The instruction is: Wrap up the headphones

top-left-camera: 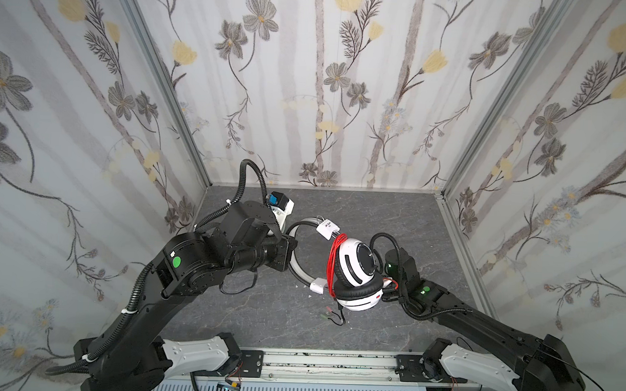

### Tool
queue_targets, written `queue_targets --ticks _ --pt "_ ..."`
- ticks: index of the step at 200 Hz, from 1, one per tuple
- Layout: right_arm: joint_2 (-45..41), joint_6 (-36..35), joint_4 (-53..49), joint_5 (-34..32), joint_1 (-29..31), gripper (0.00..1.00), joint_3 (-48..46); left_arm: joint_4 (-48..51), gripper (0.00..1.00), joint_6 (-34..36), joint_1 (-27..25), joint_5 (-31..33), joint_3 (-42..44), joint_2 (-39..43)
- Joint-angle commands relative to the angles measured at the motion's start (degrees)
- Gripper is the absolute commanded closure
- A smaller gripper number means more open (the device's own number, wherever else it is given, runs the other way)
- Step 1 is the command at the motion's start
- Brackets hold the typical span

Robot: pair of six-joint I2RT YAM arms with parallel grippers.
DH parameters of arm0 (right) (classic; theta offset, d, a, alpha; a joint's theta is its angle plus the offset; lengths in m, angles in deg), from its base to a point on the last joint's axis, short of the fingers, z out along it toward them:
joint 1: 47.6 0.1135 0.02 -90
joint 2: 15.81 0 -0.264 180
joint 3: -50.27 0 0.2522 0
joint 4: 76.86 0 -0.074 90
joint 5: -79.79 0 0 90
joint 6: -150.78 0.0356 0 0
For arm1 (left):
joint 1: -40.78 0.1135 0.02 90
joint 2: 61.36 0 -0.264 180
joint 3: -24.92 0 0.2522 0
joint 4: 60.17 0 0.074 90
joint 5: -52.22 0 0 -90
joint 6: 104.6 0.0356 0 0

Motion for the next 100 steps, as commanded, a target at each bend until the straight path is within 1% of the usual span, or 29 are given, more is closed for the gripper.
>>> queue_targets --ticks 1,17,38,70,79,83,100 --pt "0.11 2.6 8.82 6.53 0.28 0.31 -0.73 -2.41 1.0 -1.36 0.06 -0.46 -0.67 0.21" --pt "-0.46 5.46 13.21 8.58 0.71 0.31 -2.32 -2.35 1.0 -1.35 0.04 -0.24 -0.77 0.3" --pt "-0.39 11.07 22.19 12.02 2.82 0.31 -4.27 -2.26 1.0 -1.31 0.06 -0.19 -0.92 0.3" --pt "1.35 10.89 21.92 6.69 5.91 0.31 -3.46 -2.57 1.0 -1.52 0.07 -0.1 -1.07 0.3" --pt "2.08 10.9 22.08 5.17 5.92 0.32 -3.33 -2.63 1.0 -1.61 0.07 -0.1 -1.03 0.33" --pt "2.35 11.04 22.45 4.56 7.6 0.32 -3.27 -2.65 1.0 -1.57 0.07 -0.04 -1.03 0.38" --pt "3.53 11.32 23.56 2.8 8.61 0.35 -3.16 -2.78 1.0 -1.87 -0.02 -0.11 -1.11 0.47"
